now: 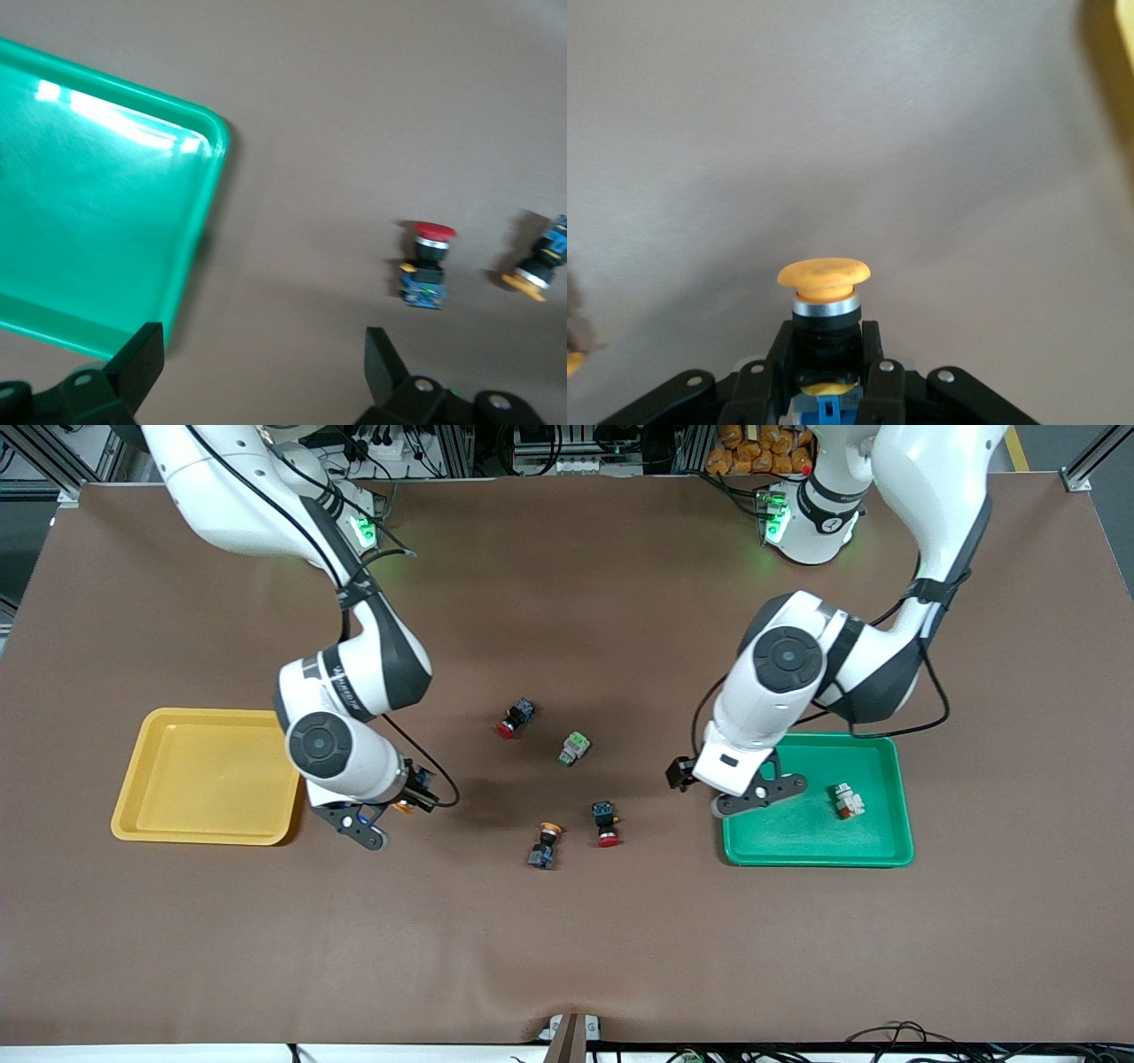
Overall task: Place green and yellow buttons in trays
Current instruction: 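Release the white button in the green tray while the right gripper lifts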
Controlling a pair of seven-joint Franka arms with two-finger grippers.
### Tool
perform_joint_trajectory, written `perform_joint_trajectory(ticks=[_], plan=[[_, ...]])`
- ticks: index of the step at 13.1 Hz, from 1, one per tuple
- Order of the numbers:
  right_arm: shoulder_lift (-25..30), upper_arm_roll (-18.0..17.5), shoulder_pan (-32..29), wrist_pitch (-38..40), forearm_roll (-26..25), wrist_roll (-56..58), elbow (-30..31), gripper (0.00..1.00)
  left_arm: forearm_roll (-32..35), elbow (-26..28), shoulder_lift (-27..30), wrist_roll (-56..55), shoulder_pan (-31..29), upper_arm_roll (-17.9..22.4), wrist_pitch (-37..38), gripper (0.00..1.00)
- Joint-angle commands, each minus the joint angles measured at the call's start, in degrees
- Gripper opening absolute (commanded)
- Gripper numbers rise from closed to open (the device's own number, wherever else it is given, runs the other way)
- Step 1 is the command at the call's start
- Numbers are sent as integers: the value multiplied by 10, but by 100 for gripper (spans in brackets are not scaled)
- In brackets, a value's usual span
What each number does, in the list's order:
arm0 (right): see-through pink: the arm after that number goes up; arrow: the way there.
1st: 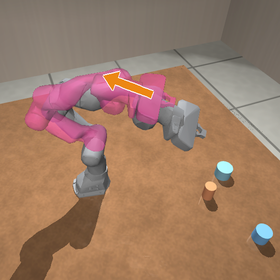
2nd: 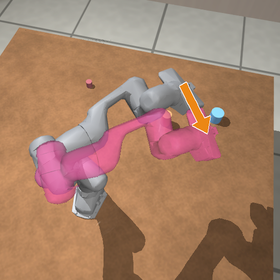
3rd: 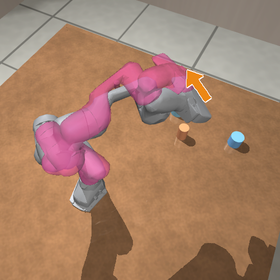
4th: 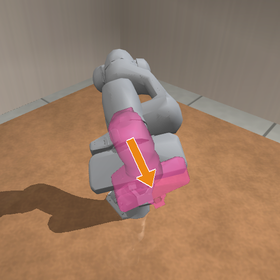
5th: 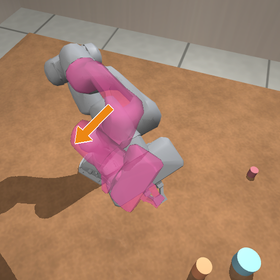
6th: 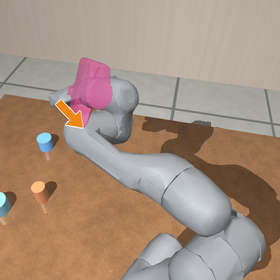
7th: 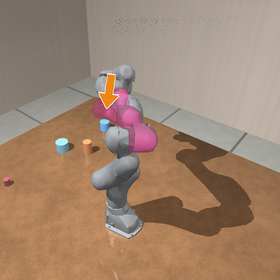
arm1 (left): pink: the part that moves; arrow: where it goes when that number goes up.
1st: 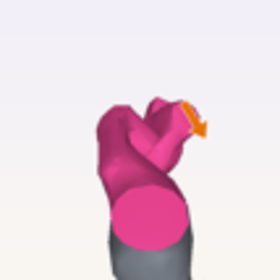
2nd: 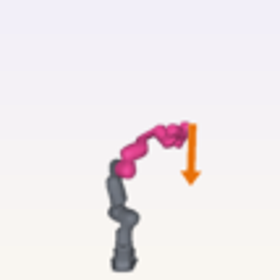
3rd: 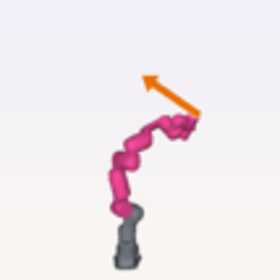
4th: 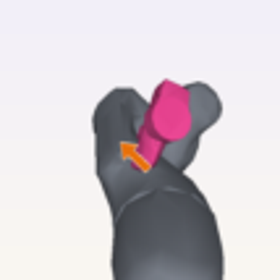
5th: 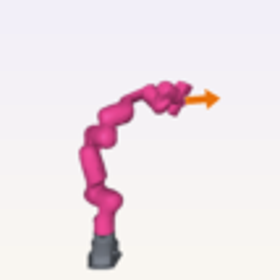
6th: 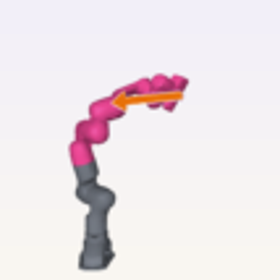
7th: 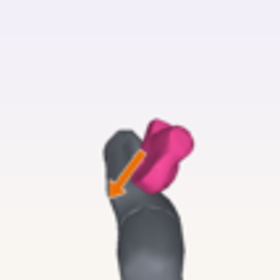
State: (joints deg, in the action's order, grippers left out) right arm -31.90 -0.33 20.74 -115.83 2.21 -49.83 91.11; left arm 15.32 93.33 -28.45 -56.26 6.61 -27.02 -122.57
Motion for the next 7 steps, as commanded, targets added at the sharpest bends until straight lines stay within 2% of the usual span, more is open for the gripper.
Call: perform_joint_trajectory(ticks=[1, 3, 7], plan=[[67, 29, -17, -5, -5, 98, 92, 0, -6, -81, -56, -53, 44, 2, 43, 100], [85, 61, -17, -4, -4, 159, 126, 0, -6, -107, -81, -80, 64, 4, 46, 100], [87, 135, -27, -10, -3, 299, 161, 0, -1, -123, -101, -113, 98, 16, 45, 100]])
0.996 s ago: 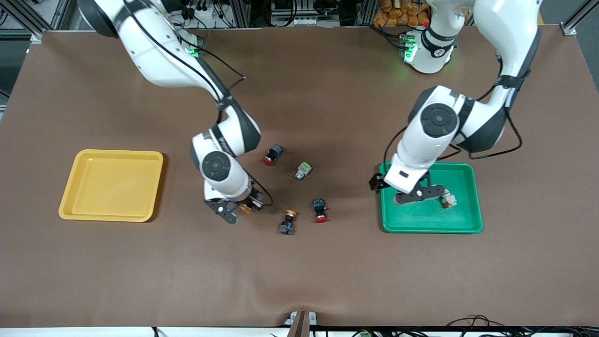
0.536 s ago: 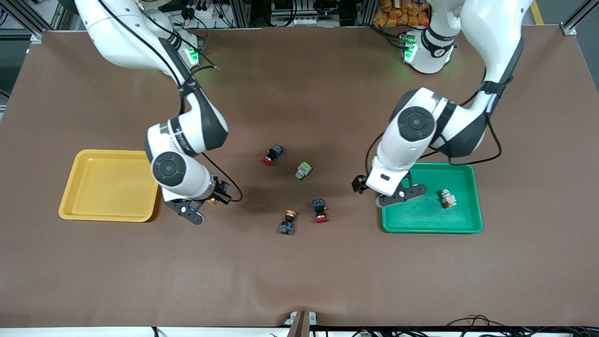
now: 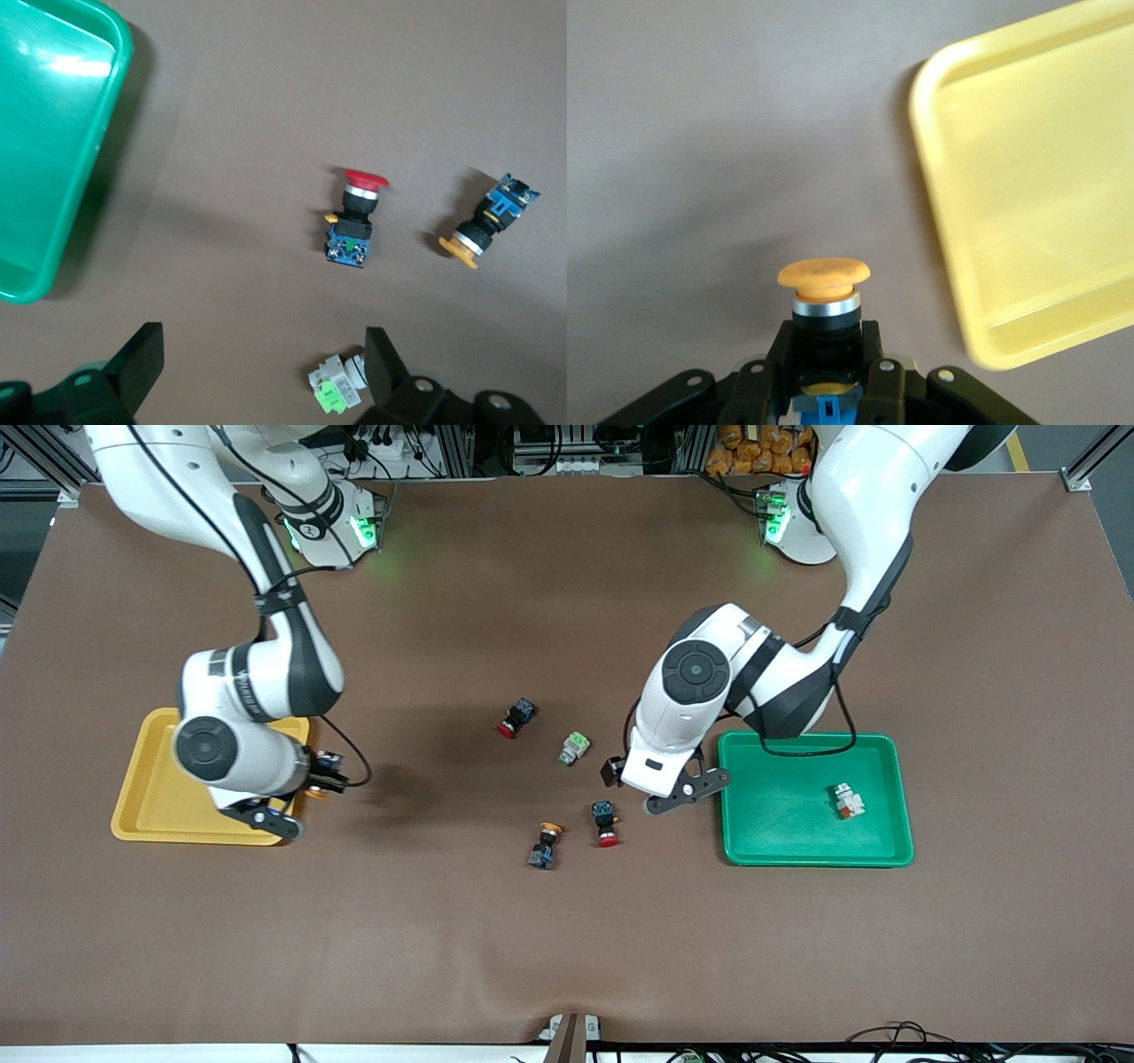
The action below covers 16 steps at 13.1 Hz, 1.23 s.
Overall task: Place green and yellow buttons in trays
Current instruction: 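Lower the yellow button into the yellow tray while the left gripper grasps a green button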
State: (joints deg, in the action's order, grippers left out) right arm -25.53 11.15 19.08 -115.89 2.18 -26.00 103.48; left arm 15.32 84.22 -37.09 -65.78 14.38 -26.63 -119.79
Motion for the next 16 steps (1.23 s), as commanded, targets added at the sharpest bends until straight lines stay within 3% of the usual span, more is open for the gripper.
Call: perform_joint_trajectory(ticks=[1, 4, 5, 9, 11, 14, 16], plan=[[23, 39, -11, -9, -2, 96, 44, 0, -1, -44, -22, -29, 37, 24, 18, 100], [16, 109, -17, -23, 2, 230, 53, 0, -4, -77, -43, -56, 106, 77, 18, 100], [15, 118, -25, -40, 4, 273, 62, 0, -5, -78, -49, -57, 122, 92, 15, 100], [-21, 164, -58, -125, 12, 436, 65, 0, -3, -87, -83, -109, 166, 106, 8, 100], [-34, 168, -72, -129, 58, 496, 64, 0, -4, -87, -96, -164, 196, 128, -3, 100], [-75, 182, -82, -154, 137, 604, 63, 0, -5, -88, -125, -294, 215, 131, -27, 100], [-87, 190, -82, -155, 161, 634, 63, 0, -4, -88, -143, -361, 225, 131, -41, 100]])
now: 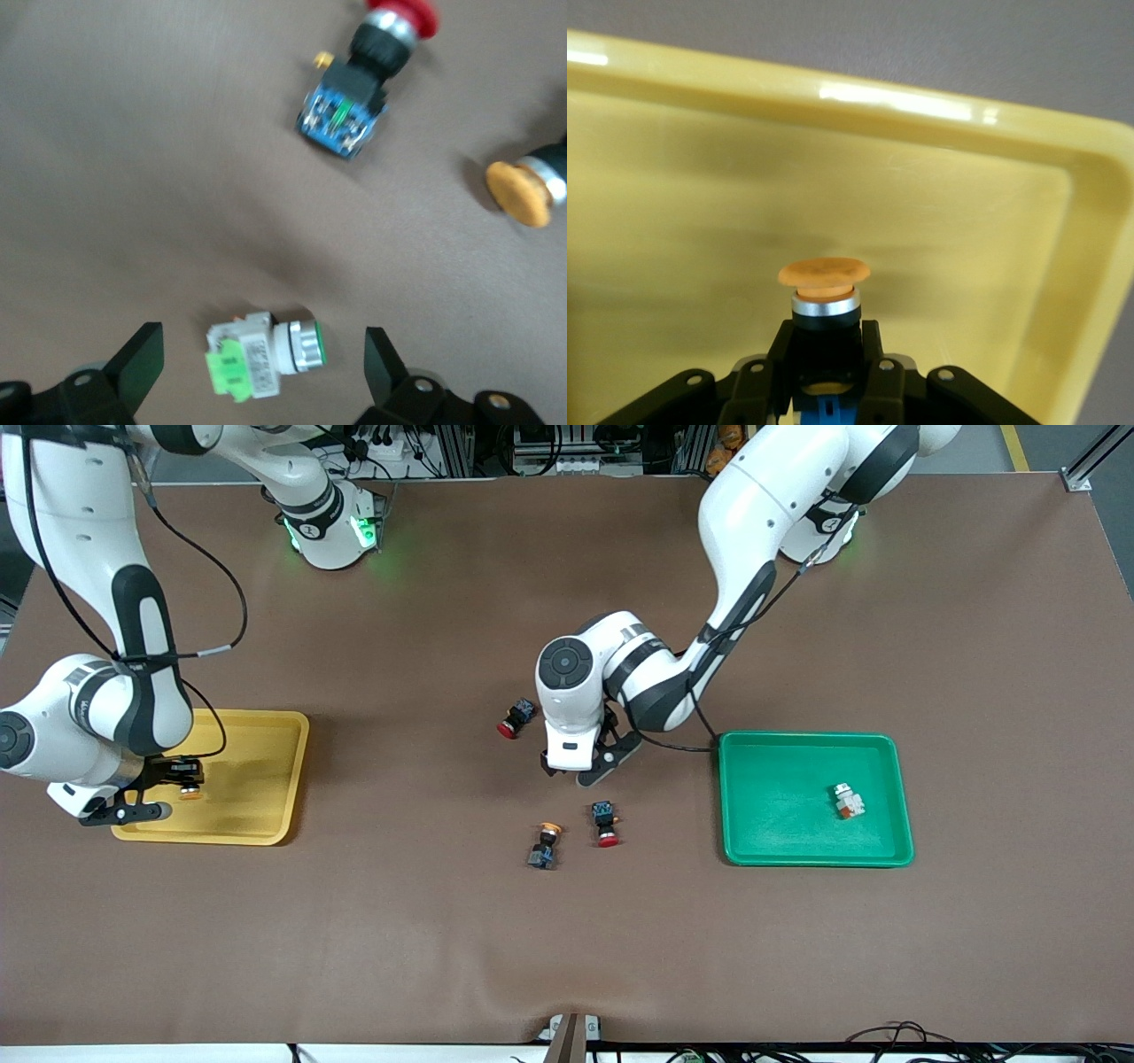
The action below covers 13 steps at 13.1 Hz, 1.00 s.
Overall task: Place green and yellow buttons in trays
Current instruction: 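Lower the yellow button into the yellow tray while the left gripper grasps a green button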
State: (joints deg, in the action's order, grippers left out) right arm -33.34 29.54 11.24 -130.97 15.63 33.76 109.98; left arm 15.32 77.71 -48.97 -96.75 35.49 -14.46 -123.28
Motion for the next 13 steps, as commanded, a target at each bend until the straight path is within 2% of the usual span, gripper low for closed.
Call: perform_joint_trajectory(ticks=[1, 3, 4, 5, 7, 9, 10, 11, 12, 13], plan=[[-13, 8, -4, -4, 27, 38, -1, 0, -4, -22, -28, -69, 14, 9, -6, 100], [-14, 8, -11, -3, 27, 51, -1, 0, -4, -22, -29, -91, 14, 9, -6, 100], [-14, 8, -12, -3, 27, 54, -1, 7, -5, -21, -31, -98, 14, 10, -6, 100], [-15, 8, -12, -4, 27, 54, -1, 24, -5, -22, -37, -104, 14, 9, -6, 100], [-20, 8, -12, -3, 35, 54, -2, 63, -6, -19, -39, -107, 15, 9, -6, 100], [-22, 8, -12, -4, 43, 54, -2, 74, -6, -19, -46, -116, 18, 9, -6, 100], [-22, 8, -12, -3, 43, 54, -2, 95, -6, -19, -46, -121, 20, 9, -6, 100], [-21, 9, -10, 0, 43, 54, -3, 100, -7, -19, -47, -122, 22, 9, -6, 100], [-19, 9, -9, 3, 43, 50, -4, 100, -7, -19, -47, -122, 21, 9, -6, 100], [-16, 11, -5, 10, 43, 46, -5, 100, -6, -19, -47, -114, 21, 9, -6, 91]])
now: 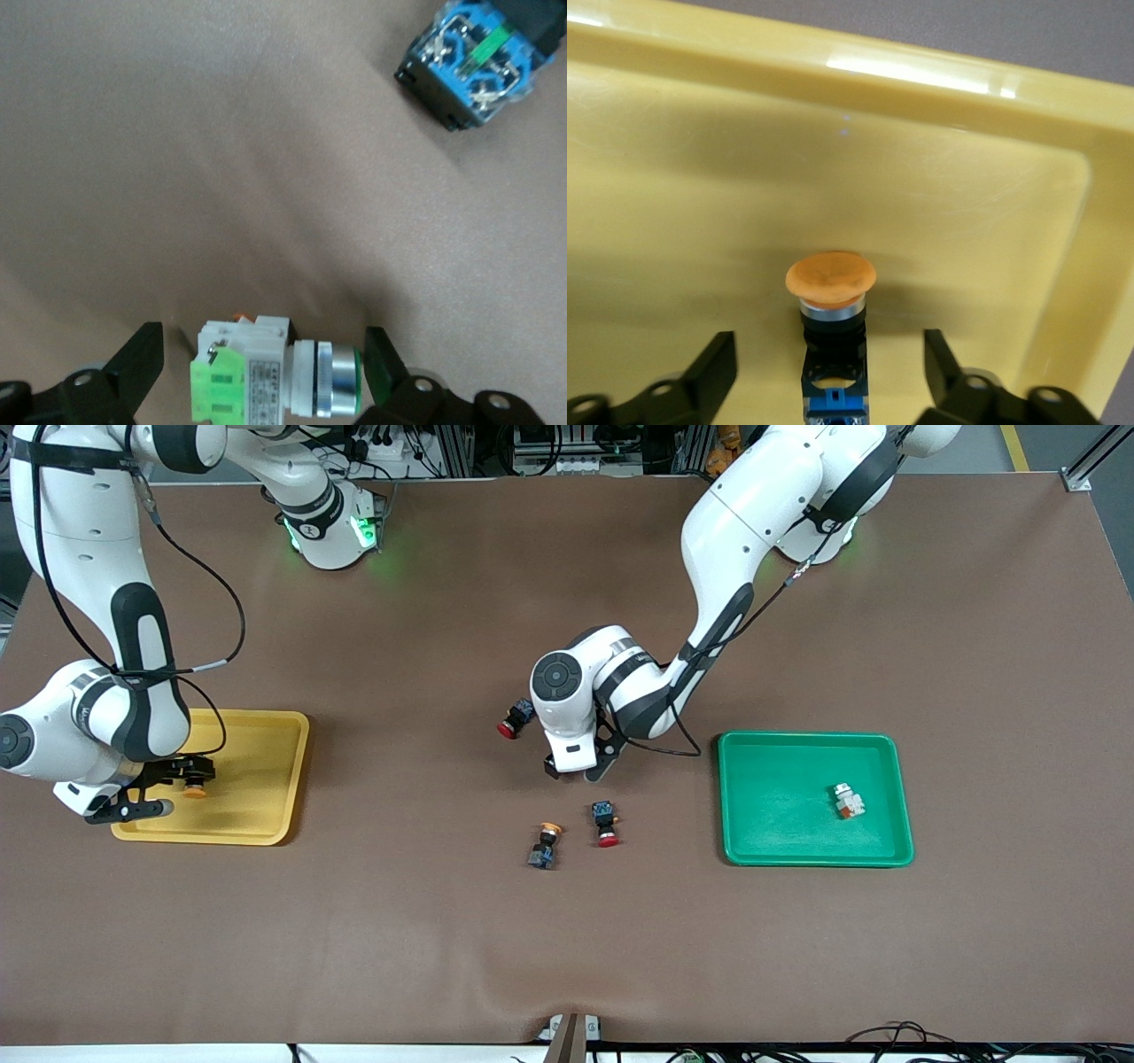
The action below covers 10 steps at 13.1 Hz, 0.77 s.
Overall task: Place green and yellow buttons in trays
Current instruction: 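Lower the yellow button into the yellow tray while the left gripper grasps a green button, then carry the green button to the green tray while the right gripper withdraws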
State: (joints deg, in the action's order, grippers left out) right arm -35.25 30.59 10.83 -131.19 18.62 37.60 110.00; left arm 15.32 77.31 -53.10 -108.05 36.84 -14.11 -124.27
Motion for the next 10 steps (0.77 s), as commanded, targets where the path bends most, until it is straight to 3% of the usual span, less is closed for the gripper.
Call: perform_joint_trajectory(ticks=[1, 2, 3, 6, 10], plan=[[6, 13, 9, 35, 13, 7, -9, 100, -5, -15, -6, 2, 8, 6, 3, 59], [7, 26, 21, 69, 13, 6, -23, 100, -5, -15, -7, 1, 8, 6, 3, 23], [8, 34, 29, 112, 13, 1, -40, 100, -4, -15, -6, 1, 7, 6, 3, 0], [10, 47, 43, 219, 10, -70, -93, 100, 5, -13, 21, 33, -6, 6, 10, 0], [29, 44, 71, 283, 9, -169, -101, 100, 1, 18, 96, 172, -120, -41, 86, 0]])
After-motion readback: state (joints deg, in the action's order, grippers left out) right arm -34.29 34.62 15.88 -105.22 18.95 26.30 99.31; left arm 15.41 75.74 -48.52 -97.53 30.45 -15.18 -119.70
